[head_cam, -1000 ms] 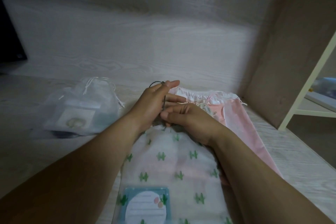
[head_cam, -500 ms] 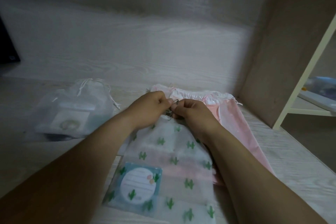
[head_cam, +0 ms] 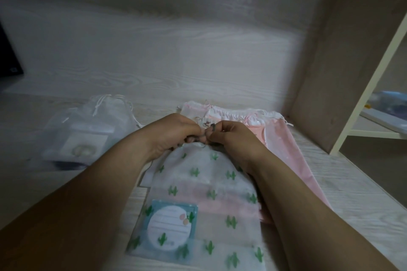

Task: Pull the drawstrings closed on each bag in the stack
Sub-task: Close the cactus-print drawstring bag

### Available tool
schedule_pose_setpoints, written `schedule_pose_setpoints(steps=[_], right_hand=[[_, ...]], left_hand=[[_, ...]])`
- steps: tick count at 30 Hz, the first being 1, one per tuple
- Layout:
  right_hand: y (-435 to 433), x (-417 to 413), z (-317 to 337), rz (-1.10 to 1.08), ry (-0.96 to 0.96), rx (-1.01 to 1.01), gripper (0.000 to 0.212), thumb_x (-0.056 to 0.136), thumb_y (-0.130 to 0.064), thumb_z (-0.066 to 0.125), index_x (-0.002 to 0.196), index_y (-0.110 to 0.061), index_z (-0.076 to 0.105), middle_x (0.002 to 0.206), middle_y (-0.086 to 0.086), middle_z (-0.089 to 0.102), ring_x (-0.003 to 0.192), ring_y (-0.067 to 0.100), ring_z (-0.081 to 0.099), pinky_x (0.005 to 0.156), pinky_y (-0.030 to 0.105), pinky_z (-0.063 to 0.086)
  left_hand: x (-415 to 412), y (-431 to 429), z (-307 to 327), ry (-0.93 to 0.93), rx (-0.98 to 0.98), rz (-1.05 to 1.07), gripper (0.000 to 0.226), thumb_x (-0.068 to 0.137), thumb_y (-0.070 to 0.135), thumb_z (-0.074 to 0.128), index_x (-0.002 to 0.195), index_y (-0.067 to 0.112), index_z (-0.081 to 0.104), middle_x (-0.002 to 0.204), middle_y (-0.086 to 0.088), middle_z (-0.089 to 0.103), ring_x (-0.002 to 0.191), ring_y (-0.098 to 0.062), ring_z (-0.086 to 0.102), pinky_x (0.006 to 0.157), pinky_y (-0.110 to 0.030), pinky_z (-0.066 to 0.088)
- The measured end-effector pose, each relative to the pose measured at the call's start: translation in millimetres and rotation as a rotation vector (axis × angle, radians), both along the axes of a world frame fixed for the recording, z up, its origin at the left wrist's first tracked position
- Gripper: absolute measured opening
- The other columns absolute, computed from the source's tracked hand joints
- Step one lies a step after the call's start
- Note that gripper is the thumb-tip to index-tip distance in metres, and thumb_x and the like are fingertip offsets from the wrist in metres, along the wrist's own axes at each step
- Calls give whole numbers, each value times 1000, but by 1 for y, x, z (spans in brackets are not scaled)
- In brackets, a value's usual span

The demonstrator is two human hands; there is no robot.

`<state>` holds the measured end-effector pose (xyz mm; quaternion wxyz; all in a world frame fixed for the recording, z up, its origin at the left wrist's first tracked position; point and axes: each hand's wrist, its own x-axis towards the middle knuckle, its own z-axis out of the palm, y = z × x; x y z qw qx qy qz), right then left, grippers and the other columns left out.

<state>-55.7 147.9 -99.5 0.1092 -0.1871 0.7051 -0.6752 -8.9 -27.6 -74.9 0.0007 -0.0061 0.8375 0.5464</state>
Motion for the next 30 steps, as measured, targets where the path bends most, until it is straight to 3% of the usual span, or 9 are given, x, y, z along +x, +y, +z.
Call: schedule_pose_setpoints(steps=[4,7,10,13,17,22,25,28,30], right_hand=[[0,-1,0,-40,20,48,25,84,10,69,70,-9,61,93,17,77,80,27,68,83,41,56],[1,-1,0,-68,38,61,7,84,6,72,85,8,65,85,10,77,78,26,67,84,45,57],[1,-1,1,-98,40,60,23,84,4,74,98,18,62,83,10,77,76,26,68,82,45,58],[1,1,2,-110,42,61,7,84,6,72,87,6,66,90,21,76,76,25,65,73,35,55],[3,0,2,-101,64,84,25,83,4,73,68,-12,63,98,20,78,76,23,66,73,35,55],[5,1,5,-70,70,40,27,85,4,72,67,-16,66,79,4,75,68,17,65,69,30,52],[7,4,7,-60,116,59,23,90,1,71,73,-15,69,77,6,73,68,18,63,69,30,53],[6,7,7,-69,199,64,20,92,-2,71,78,-15,73,91,24,76,75,20,61,74,36,50],[5,7,6,-76,218,41,15,92,0,70,83,-12,75,91,25,75,75,20,60,75,36,49]], left_hand=[[0,-2,-4,5,67,-29,15,85,20,78,88,5,81,87,-14,77,80,-23,64,83,-37,52],[0,-2,-5,11,45,-47,11,84,20,82,88,10,82,96,-11,79,89,-18,72,95,-34,55],[-1,0,-5,66,4,-48,16,87,24,80,83,8,80,80,-3,76,76,-12,66,84,-29,52],[0,0,-6,86,10,-70,23,92,21,73,73,10,77,67,-1,63,68,-11,52,75,-28,41],[-2,-1,-9,97,7,-80,15,89,18,76,89,3,77,73,-1,67,72,-9,58,79,-25,45],[-5,-1,-15,131,45,-53,15,87,17,79,93,5,72,72,4,71,68,-5,63,73,-24,49],[-6,-3,-16,121,33,-66,15,88,24,80,91,9,76,85,-8,75,79,-12,65,84,-33,52],[-3,-3,-14,103,-14,-83,19,92,31,77,76,21,77,66,-3,60,62,-16,49,61,-28,41],[-1,-2,-13,95,-24,-84,27,94,32,74,67,27,74,56,3,45,51,-11,35,49,-22,30]])
